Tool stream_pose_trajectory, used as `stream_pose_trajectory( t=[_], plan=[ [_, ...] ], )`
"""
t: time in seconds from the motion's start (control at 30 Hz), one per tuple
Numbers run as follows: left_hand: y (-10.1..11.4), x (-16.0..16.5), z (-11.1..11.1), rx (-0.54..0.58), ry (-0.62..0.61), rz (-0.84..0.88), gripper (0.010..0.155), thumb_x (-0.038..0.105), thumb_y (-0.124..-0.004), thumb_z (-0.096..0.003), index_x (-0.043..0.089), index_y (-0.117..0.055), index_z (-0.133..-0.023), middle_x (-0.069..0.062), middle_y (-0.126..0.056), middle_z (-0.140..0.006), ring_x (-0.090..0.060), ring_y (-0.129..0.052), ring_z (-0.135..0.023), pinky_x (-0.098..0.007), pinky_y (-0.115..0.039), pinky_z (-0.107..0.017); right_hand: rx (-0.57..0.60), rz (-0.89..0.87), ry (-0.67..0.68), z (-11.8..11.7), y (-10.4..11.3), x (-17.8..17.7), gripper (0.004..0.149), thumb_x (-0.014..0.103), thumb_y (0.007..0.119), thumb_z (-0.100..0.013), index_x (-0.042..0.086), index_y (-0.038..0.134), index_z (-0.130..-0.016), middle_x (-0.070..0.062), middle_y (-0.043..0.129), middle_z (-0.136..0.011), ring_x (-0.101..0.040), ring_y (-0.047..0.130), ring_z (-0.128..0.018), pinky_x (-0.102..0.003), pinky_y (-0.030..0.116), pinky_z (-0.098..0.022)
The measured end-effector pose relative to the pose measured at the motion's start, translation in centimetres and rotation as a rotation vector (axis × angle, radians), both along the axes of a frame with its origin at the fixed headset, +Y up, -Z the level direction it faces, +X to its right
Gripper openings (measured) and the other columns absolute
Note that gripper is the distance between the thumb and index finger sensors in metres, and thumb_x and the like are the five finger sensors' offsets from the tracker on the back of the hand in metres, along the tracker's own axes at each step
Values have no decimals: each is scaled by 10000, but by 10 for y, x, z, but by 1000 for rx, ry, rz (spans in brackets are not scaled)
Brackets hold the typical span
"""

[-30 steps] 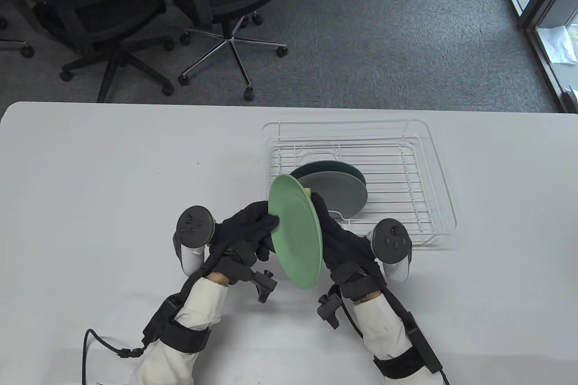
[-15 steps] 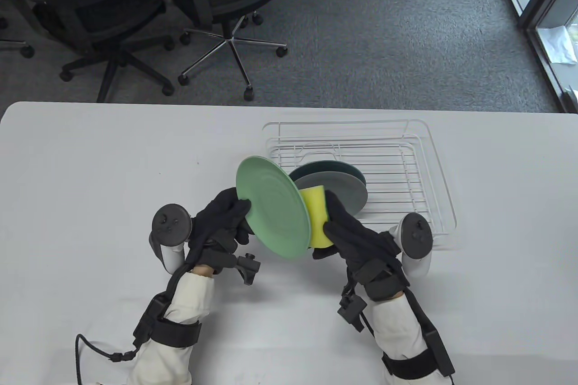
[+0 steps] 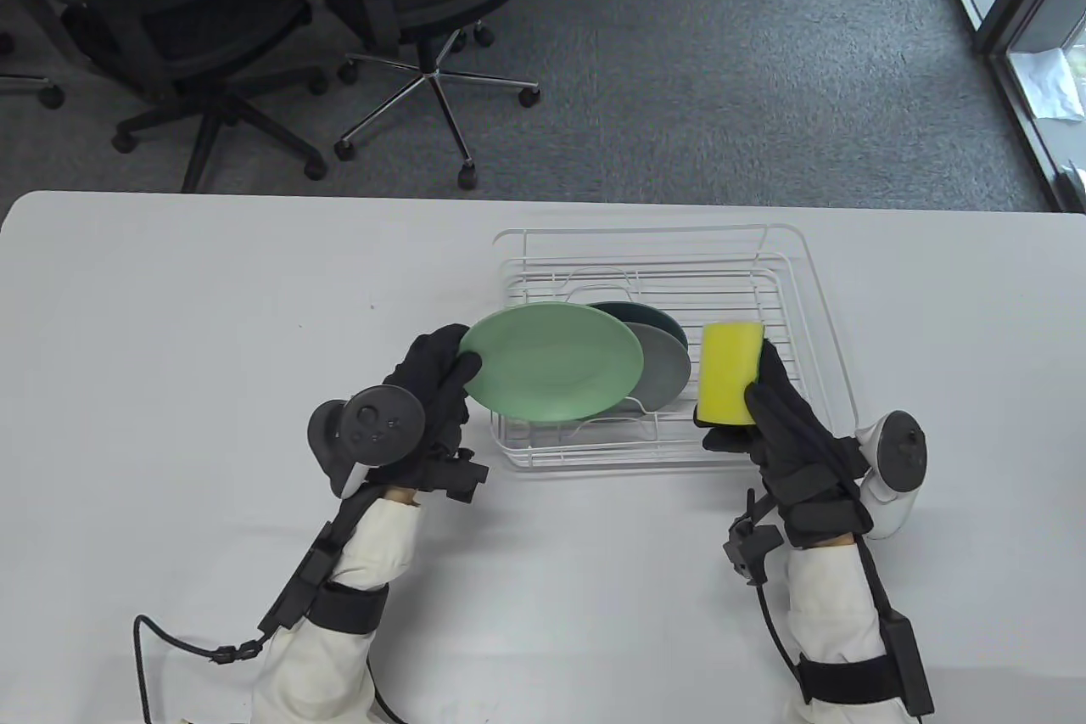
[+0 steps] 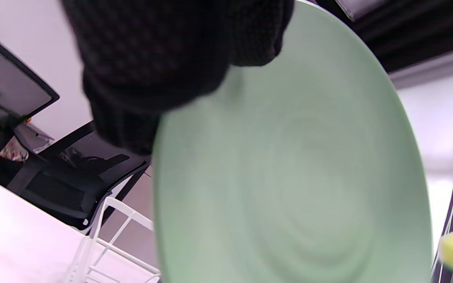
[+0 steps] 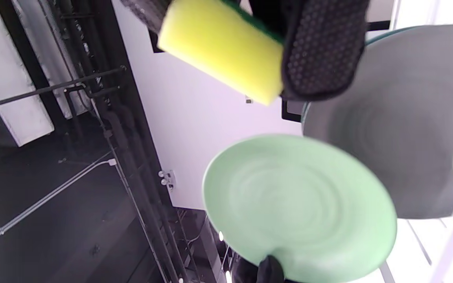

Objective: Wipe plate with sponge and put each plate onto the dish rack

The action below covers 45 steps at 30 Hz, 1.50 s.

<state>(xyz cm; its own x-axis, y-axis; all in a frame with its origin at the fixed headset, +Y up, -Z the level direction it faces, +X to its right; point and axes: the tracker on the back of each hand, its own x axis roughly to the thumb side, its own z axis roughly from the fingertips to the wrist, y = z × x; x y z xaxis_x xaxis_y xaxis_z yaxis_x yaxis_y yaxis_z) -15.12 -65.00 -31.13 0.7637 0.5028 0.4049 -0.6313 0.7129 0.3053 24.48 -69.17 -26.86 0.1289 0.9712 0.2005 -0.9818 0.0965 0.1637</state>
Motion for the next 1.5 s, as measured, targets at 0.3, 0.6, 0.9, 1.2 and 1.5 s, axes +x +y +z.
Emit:
stream_pose_trajectory(
  t=[0.3, 0.6, 0.9, 1.2, 1.5],
  plan=[
    [-4, 47, -10, 0, -17, -207, 377, 203, -814, -507, 77, -822, -863, -210, -932, -711, -325, -1132, -381, -134, -1011, -138, -67, -21, -26, 0, -20, 11, 633, 296, 567, -690, -6, 268, -1159, -458, 581, -999, -518, 800, -735, -458, 800, -532],
    [-22, 80, -17, -57, -30, -347, 376, 204, -826, -501, 77, -840, -854, -210, -950, -699, -337, -1145, -359, -137, -1013, -129, -106, -39, 58, -5, -35, 8, 621, 297, 622, -672, 31, 352, -1164, -458, 599, -999, -539, 795, -728, -476, 791, -536],
    [-32, 90, -24, -136, -48, -360, 396, 210, -841, -497, 36, -828, -853, -216, -968, -705, -379, -1154, -417, -176, -1021, -170, 4, 157, 156, -5, -26, -6, 638, 302, 718, -619, -52, 530, -1115, -416, 667, -983, -532, 810, -725, -488, 796, -528],
    [-22, 43, -3, -168, -58, -199, 535, 307, -723, -573, 25, -716, -1028, -257, -899, -865, -410, -1045, -636, -321, -966, -338, 149, 589, 256, 6, -14, -45, 622, 309, 773, -577, -30, 624, -1077, -376, 724, -964, -517, 811, -744, -503, 795, -531],
    [-45, -29, 22, -192, 32, -47, 539, 313, -700, -585, 11, -699, -1031, -250, -885, -875, -395, -1039, -647, -313, -964, -348, 147, 930, 350, 10, -33, -83, 607, 288, 783, -565, -25, 634, -1063, -359, 631, -1038, -553, 768, -776, -534, 774, -547]
  ],
)
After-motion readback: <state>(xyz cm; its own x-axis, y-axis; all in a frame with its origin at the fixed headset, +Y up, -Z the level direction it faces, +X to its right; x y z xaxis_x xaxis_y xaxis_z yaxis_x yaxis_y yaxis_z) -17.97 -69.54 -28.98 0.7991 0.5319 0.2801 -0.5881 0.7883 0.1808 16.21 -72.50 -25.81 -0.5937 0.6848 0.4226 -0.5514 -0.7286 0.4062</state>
